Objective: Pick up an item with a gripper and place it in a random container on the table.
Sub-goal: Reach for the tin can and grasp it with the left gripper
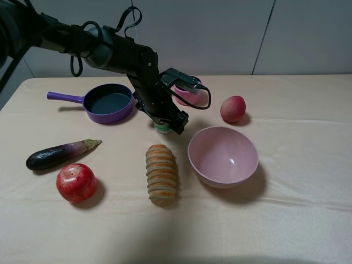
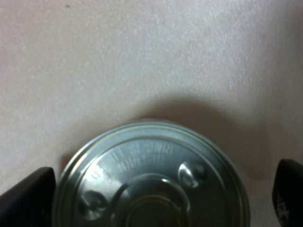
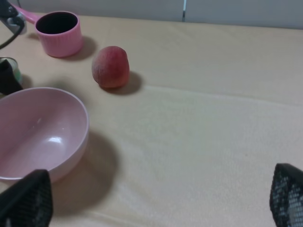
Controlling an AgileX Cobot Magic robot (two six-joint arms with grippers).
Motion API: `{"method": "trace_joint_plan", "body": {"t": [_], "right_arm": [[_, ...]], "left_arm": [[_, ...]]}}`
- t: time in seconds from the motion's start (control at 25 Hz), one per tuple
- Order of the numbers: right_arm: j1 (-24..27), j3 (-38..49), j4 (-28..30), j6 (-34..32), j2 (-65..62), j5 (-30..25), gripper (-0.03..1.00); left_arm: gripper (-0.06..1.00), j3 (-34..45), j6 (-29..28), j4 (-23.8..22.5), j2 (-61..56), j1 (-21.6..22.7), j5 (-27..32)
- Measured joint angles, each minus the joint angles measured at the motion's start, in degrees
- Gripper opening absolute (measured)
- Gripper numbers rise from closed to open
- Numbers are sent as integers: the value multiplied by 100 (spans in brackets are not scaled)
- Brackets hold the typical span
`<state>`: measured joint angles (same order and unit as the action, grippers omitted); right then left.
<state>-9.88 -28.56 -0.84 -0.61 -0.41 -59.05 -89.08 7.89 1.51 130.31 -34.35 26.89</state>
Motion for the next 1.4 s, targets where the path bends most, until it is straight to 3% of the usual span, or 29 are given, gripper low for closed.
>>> {"method": "trace_joint_plan", "body": {"t": [0.32,0.76,1.4], "right_arm": [[0,0,0,0,0,0,69],[0,0,0,0,0,0,69],[0,0,0,0,0,0,69]], "left_arm": [[90,0,0,0,0,0,-5],[81,0,0,0,0,0,-237],[80,0,0,-87,0,0,-285]]}}
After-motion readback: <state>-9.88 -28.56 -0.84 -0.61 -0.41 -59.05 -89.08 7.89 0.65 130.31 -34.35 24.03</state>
